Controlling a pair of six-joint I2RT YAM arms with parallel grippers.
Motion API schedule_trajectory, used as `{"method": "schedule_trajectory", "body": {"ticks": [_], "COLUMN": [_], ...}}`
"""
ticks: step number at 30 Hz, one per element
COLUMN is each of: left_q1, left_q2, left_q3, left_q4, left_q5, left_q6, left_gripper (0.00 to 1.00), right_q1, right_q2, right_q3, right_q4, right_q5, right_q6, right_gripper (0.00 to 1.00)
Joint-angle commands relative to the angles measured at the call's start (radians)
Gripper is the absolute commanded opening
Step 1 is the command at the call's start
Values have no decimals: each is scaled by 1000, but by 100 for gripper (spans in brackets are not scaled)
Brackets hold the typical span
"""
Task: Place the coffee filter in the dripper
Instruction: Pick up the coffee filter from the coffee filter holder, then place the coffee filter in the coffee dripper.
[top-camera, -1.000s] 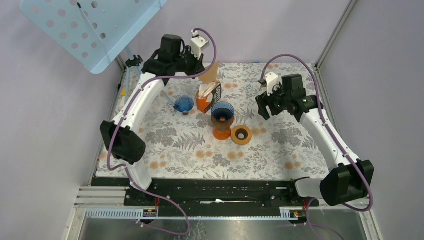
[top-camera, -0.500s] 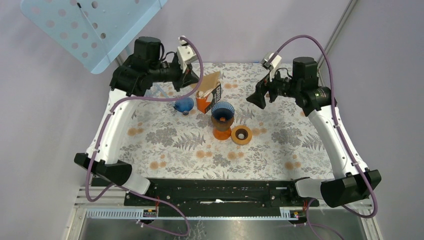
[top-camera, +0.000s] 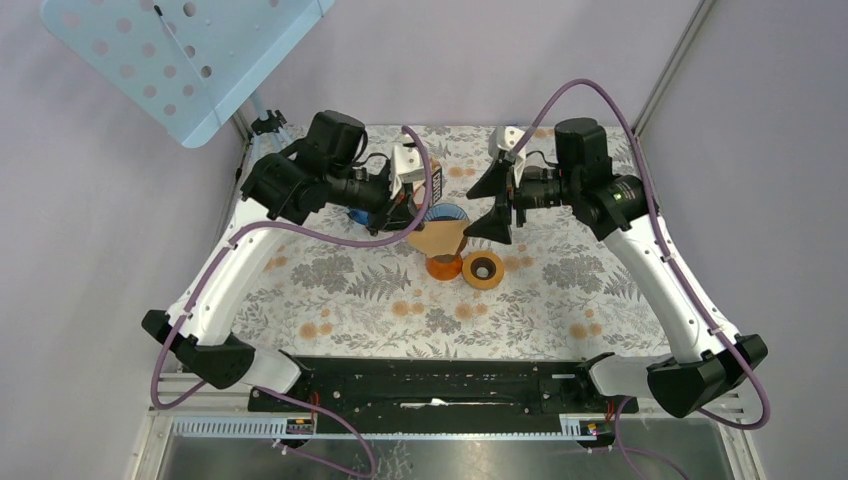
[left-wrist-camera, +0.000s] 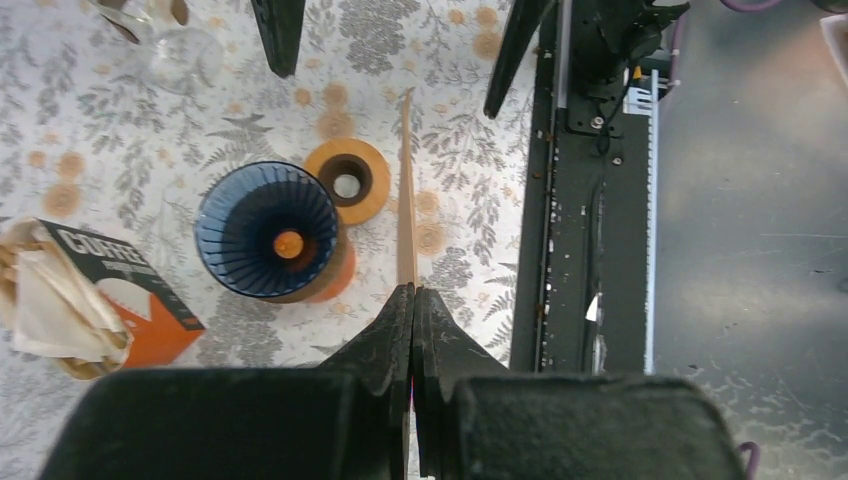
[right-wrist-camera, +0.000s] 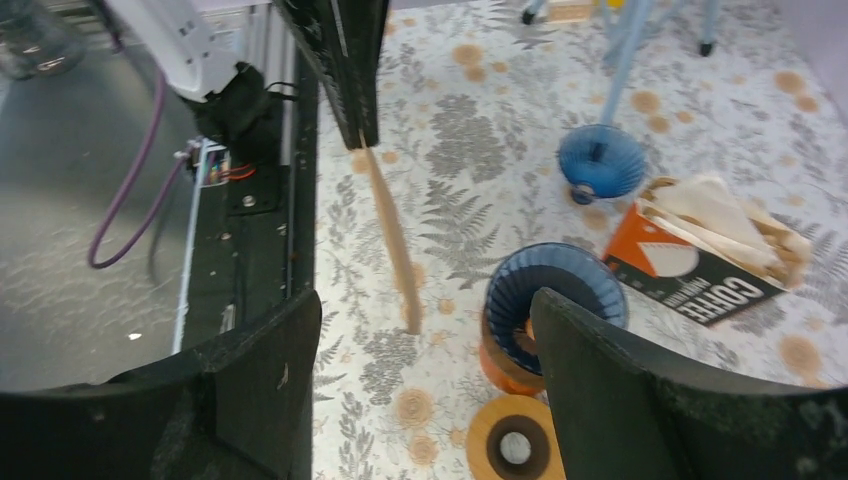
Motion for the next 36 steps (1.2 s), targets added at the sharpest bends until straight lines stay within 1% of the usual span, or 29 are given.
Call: {"method": "schedule_trajectory", "body": {"ticks": [1,8,19,21,25,27,28,30,31,32,33,36], "left_q1": [-25,-31,-36,-35,-36,-36,-34,-30,-20,-4,23,114], "left_q2": [-52,-52,-49,-49,-52,-56,-61,-84,-98,-116,-134,-155], "left_q3": [-40,-67,-80,-86,-107,-118,-127,-153,-173,-194,-218,-257], "left_q4": [72,96,135,148,188,217,241,309,353,417,469,560], "left_q5": [29,40,23,19,5,-13,-34,-95,-115,-120,-112,-29], "left_q6": [-52,-73,-87,-89,-94,-101,-109,-144,-167,-190,-217,-313], "left_gripper": [0,0,0,0,0,1,11,38,48,59,68,85], "right_q1": [42,72,85,87,87,86,86,80,72,64,56,40], "right_q2": [-4,4,26,31,27,19,16,10,7,5,4,5], "right_q3": [-25,-82,-143,-149,-160,-163,-164,-174,-187,-199,-208,-212], "right_q4": [-25,24,130,147,189,212,225,271,317,373,405,448], "right_q5": [-87,-82,-109,-118,-127,-126,-124,-124,-132,-147,-154,-156], "right_q6": [-42,-8,98,120,166,197,218,285,336,381,419,487], "right_gripper": [81,69,41,32,0,0,0,0,0,0,0,0]}}
